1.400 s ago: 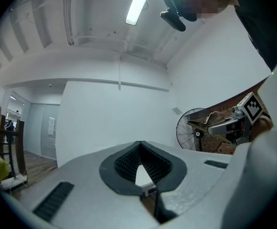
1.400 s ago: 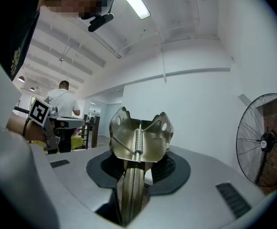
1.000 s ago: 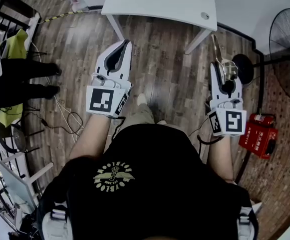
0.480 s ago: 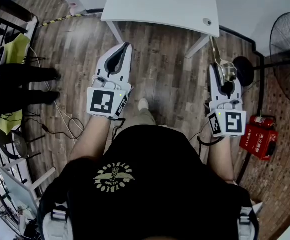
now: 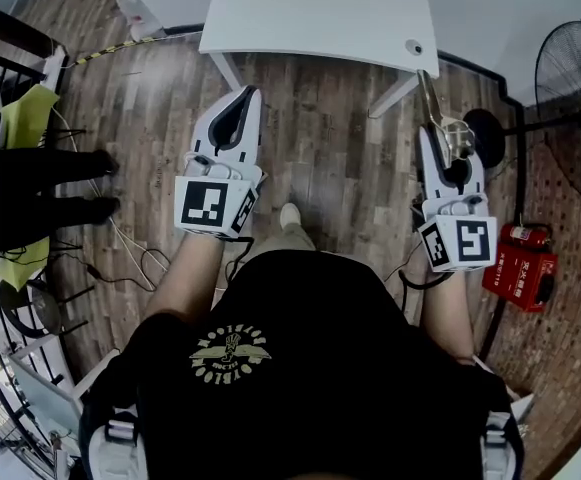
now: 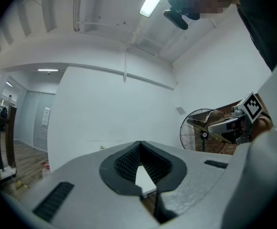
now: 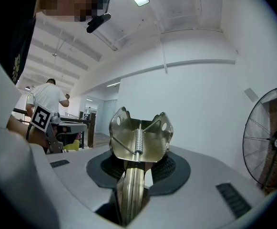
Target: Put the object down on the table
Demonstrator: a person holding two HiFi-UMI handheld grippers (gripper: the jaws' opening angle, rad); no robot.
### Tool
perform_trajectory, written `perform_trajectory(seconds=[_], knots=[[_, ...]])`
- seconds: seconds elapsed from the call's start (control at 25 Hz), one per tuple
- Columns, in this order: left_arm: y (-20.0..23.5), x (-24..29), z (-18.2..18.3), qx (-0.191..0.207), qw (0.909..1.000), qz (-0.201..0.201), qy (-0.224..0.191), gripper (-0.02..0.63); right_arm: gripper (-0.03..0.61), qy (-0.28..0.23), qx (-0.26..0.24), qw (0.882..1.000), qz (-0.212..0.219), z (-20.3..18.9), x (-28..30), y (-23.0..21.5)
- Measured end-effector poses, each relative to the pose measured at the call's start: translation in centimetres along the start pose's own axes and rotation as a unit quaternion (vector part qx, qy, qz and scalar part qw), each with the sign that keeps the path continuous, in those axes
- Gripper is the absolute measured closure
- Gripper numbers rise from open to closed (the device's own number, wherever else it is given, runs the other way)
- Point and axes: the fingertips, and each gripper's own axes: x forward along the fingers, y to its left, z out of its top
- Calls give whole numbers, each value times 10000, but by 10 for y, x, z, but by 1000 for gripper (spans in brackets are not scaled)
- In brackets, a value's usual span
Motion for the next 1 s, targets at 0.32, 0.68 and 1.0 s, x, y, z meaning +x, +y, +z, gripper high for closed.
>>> perform_trajectory(seconds=[0.32,0.68,1.0], knots=[[38,9,1,-15,10000,-80,-12,607,462,-90,48,9998,-170,18,24,14],[45,31,-4,14,9998,-210,36,607,461,-124,116,9992,-349,21,39,0],[48,50,-7,33,9998,-178,47,606,461,-114,33,9996,-274,17,60,-13]])
